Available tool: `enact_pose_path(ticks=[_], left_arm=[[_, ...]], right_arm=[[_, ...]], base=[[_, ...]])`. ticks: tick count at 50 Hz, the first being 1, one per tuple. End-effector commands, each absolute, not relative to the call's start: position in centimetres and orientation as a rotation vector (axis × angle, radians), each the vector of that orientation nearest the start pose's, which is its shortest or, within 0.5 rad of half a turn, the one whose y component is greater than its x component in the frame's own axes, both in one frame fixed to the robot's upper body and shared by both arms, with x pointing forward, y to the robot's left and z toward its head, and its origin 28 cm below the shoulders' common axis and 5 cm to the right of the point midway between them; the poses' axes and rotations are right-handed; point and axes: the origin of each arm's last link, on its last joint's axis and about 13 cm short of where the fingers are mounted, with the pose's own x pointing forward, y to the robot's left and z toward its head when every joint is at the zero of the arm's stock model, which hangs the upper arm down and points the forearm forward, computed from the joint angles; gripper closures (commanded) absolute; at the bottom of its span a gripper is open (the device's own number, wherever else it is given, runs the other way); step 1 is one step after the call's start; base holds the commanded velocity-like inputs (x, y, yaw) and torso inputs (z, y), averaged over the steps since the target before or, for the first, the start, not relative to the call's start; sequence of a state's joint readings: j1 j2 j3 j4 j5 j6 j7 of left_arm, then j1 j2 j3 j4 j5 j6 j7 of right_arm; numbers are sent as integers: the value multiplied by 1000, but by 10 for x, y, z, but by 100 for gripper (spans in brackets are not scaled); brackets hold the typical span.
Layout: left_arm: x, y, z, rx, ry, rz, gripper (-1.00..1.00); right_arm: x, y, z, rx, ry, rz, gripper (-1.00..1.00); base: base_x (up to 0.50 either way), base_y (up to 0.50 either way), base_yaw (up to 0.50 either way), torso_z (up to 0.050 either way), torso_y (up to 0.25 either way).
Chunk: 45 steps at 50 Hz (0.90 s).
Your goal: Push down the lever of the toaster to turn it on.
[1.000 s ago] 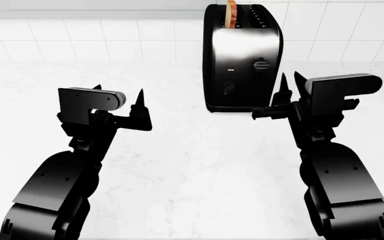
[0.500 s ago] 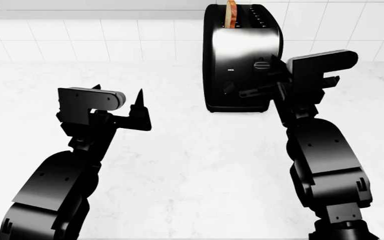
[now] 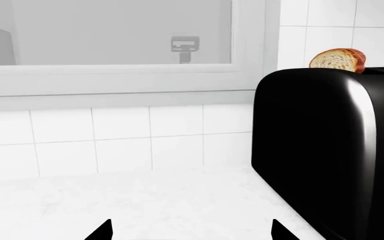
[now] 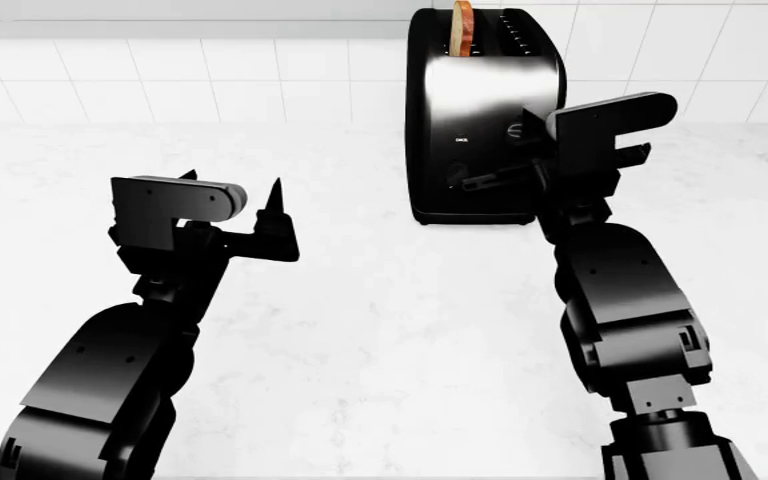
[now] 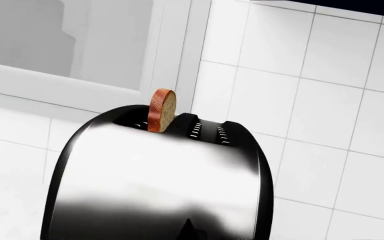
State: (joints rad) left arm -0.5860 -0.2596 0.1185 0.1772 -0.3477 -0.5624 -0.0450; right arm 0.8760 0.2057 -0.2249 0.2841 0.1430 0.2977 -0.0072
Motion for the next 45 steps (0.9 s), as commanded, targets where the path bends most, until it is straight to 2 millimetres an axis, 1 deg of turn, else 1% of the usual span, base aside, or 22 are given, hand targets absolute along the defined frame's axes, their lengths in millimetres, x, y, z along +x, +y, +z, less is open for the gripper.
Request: enact_pose_path(ticks=[1, 7, 12, 19, 25, 29, 45], left_arm=[[307, 233, 168, 3, -156, -144, -100], [307, 232, 168, 4, -155, -147, -100], [307, 232, 168, 4, -154, -147, -100], [306, 232, 169, 5, -154, -149, -100], [306, 233, 168, 5, -154, -148, -100], [307, 233, 167, 5, -152, -147, -100], [307, 231, 165, 5, -147, -153, -100]], right_arm=[[383, -123, 189, -183, -227, 90, 100], [386, -126, 183, -186, -202, 78, 100], [389, -127, 173, -187, -185, 72, 100], [391, -129, 170, -192, -165, 64, 100], [391, -128, 159, -193, -149, 62, 100], [390, -129, 155, -193, -137, 62, 100], [382, -132, 127, -181, -91, 51, 100]], base=[[0, 0, 0, 0, 0], [0, 0, 0, 0, 0], [0, 0, 0, 0, 0], [8, 0, 2, 0, 0], [5, 0, 2, 0, 0], [0, 0, 0, 0, 0], [1, 0, 0, 0, 0]])
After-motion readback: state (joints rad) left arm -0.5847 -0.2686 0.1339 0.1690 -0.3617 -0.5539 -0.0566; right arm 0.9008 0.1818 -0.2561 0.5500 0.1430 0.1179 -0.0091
